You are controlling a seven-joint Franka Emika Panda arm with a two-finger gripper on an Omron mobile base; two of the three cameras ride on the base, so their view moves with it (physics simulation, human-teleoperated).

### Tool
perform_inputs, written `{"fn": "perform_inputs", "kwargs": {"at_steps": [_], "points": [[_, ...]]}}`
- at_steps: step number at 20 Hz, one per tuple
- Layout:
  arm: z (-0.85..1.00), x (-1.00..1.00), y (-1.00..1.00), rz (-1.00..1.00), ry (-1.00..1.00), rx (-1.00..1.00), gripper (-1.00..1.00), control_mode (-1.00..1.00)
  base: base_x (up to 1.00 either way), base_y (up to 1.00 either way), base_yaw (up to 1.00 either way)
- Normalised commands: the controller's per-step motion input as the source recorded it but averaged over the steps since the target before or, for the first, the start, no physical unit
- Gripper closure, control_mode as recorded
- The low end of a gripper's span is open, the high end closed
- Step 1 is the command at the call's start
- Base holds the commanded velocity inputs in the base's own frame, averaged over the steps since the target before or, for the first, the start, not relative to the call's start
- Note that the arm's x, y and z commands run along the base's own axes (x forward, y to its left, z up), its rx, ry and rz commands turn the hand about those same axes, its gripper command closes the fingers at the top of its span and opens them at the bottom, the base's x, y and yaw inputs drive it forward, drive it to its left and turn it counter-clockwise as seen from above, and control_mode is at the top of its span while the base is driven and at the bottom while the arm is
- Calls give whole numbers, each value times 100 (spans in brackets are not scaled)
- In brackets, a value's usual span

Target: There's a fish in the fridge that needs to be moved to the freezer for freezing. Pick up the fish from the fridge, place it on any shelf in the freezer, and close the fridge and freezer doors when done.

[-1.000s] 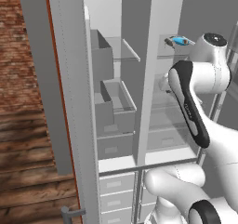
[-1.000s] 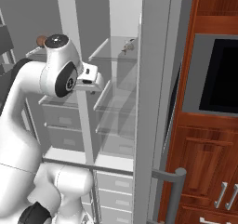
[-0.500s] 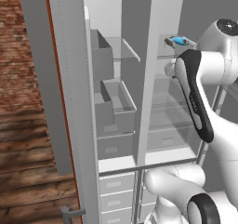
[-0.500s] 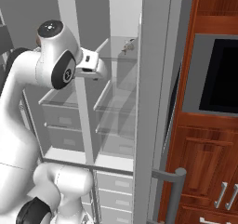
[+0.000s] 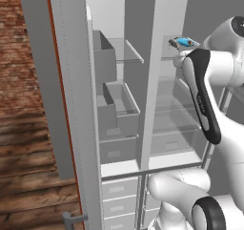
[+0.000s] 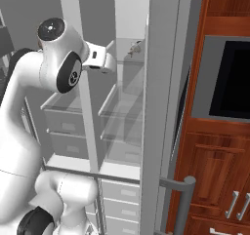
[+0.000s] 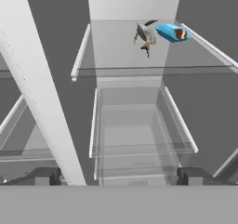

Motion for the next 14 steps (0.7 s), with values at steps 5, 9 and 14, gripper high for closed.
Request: {"fn": "perform_inputs", "kwargs": {"at_steps": [5, 9, 14], "points": [[13, 29, -9, 0, -10, 0, -100, -100, 0, 0, 0], [16, 37, -24, 0, 0, 0, -100, -100, 0, 0, 0], [5, 34, -26, 0, 3, 0, -100, -100, 0, 0, 0]]}}
